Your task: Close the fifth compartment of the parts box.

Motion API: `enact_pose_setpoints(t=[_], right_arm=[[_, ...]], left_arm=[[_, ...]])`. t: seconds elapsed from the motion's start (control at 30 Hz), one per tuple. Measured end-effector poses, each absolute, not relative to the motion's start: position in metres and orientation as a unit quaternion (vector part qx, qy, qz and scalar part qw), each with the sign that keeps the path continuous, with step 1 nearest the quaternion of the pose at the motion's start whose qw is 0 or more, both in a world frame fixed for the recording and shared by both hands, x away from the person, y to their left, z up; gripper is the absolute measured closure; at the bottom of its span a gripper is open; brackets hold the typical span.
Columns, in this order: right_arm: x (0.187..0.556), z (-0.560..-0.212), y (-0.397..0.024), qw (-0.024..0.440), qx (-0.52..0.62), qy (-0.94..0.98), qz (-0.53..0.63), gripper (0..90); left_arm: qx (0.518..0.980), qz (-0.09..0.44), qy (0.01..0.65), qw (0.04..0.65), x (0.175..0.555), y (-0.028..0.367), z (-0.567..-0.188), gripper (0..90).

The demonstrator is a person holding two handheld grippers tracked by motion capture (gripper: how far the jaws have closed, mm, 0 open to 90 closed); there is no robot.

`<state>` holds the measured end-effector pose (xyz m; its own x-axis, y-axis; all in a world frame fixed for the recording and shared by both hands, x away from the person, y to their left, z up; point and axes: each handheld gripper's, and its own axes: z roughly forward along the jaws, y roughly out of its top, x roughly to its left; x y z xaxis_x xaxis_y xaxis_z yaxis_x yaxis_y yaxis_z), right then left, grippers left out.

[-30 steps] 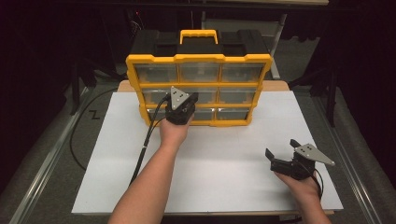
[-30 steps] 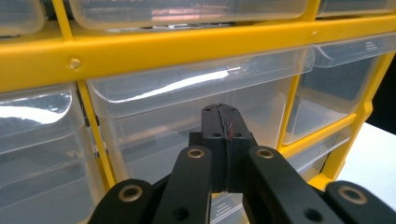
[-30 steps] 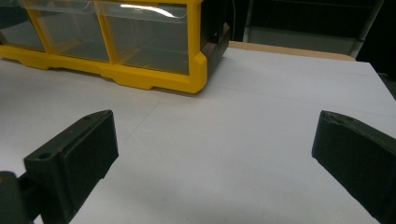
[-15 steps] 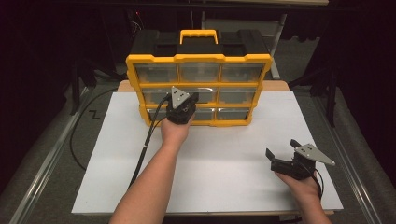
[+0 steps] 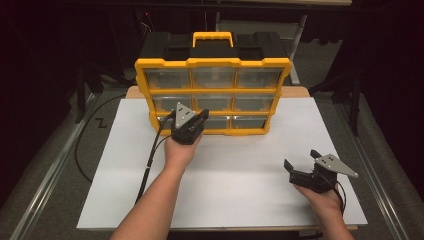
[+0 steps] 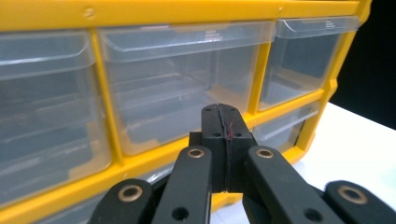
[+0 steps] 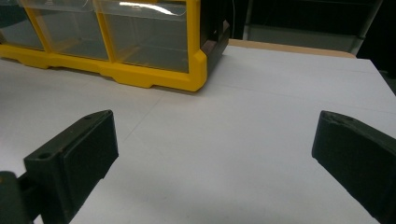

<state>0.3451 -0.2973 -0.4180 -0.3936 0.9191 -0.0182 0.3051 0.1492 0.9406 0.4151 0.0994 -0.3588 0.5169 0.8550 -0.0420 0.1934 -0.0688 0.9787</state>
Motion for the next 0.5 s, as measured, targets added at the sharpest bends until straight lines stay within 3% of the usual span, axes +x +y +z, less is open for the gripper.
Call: enact_pose_setpoints(t=[0.5], right_arm=[[0.344,-0.418,-0.293,0.326,0.441,0.692,0.47,1.7]], left_arm=[[0.68,0.274,0.416,0.539,0.379,0.152,-0.407,89.7]])
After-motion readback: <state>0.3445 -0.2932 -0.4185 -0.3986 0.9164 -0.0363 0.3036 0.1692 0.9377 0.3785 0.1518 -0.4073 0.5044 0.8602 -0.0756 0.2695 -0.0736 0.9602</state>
